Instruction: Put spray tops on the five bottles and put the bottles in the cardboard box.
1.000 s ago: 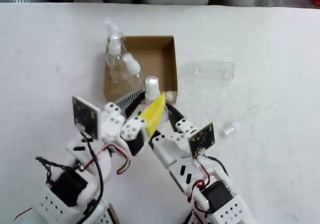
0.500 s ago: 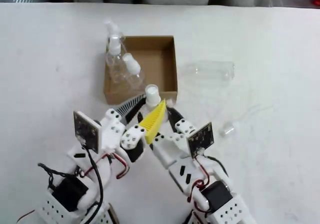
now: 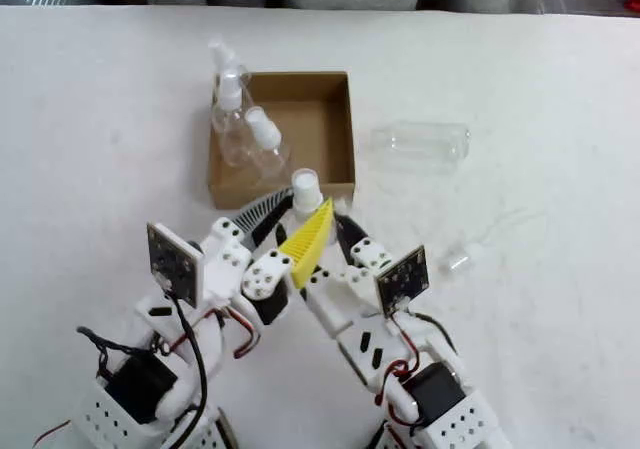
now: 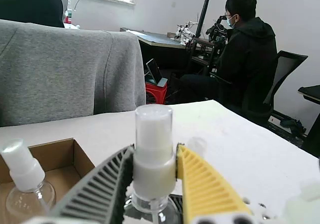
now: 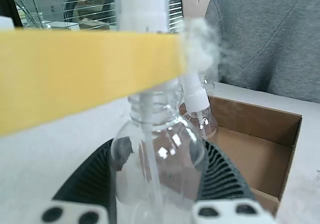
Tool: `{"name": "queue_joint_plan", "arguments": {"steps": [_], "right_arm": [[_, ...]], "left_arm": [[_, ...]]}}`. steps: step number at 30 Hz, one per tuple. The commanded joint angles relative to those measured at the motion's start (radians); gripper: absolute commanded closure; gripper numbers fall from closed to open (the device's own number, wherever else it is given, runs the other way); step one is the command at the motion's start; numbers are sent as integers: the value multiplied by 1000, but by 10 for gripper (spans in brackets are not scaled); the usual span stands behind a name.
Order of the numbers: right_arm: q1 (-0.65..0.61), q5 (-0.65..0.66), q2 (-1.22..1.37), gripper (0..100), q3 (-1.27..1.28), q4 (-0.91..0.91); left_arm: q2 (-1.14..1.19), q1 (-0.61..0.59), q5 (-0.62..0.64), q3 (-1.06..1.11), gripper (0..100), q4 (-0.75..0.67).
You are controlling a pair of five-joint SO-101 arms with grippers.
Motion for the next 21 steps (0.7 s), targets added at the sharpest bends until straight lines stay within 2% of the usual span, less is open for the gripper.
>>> {"name": "queue_joint_plan", "arguments": {"steps": [1, 11, 17, 21], "right_arm": [[13, 11, -18, 984, 3, -1], [35, 11, -19, 984, 3, -4], [41, 11, -19, 984, 3, -2], [61, 11, -19, 984, 3, -5]], "left_arm": [[2, 39, -6, -3, 980, -14], [18, 91, -12, -78, 980, 46], [193, 85, -14, -133, 980, 43], [217, 87, -15, -155, 980, 44]]}}
